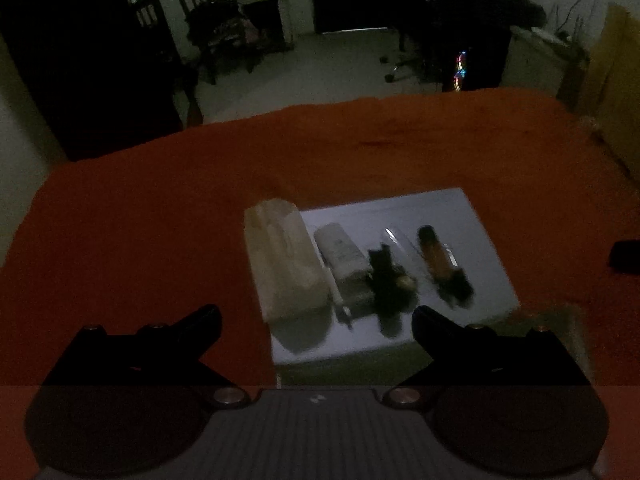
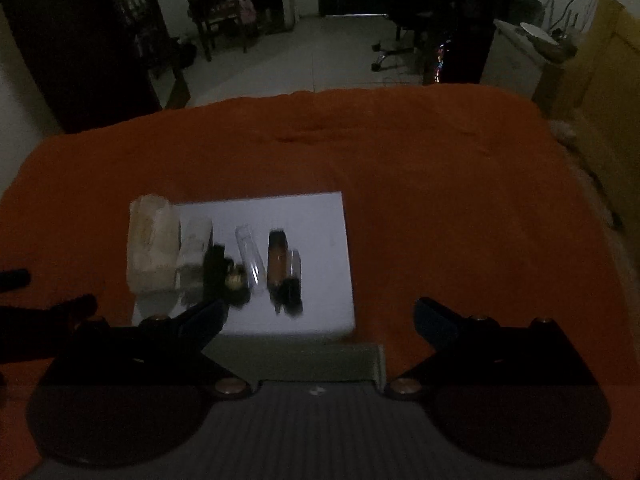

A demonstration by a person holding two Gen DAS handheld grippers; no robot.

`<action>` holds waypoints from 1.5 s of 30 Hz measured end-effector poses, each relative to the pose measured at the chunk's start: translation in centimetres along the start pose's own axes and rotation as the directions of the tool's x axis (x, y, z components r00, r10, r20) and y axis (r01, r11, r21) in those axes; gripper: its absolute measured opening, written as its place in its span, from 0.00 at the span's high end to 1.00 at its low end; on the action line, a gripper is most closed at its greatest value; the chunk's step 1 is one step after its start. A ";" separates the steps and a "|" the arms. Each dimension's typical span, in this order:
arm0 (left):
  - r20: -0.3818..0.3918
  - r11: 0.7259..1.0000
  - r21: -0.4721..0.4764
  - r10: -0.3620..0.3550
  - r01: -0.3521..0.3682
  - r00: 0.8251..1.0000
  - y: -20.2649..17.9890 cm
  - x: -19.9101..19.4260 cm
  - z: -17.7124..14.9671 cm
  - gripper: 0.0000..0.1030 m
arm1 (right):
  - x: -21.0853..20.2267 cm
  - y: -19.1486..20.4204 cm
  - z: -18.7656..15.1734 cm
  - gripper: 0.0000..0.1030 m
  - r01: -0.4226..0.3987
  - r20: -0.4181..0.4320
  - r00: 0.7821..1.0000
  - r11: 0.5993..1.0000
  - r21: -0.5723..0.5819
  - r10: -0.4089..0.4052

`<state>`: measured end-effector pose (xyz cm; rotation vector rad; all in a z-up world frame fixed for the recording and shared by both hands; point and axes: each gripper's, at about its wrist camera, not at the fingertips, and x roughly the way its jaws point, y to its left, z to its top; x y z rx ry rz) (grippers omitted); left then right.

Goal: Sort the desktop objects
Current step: 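Grasp the white remote with the left tool while the right tool grasps the small white cylinder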

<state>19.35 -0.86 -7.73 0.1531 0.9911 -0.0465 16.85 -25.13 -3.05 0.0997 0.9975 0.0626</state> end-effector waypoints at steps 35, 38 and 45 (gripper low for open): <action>-0.282 0.963 -0.240 -0.193 0.126 0.940 0.5 20.1 6.6 0.09 | 23.1 -2.2 5.1 0.18 -0.079 -0.239 0.968 0.997 0.012 0.079; -0.292 0.962 -0.248 -0.189 0.117 0.937 0.3 21.0 6.8 0.18 | 23.6 -2.0 5.1 0.21 -0.077 -0.241 0.968 0.997 -0.016 0.071; -0.316 0.958 -0.269 -0.185 0.099 0.930 0.0 23.1 7.0 0.25 | 24.4 -1.9 5.1 0.27 -0.077 -0.252 0.966 0.996 -0.052 0.062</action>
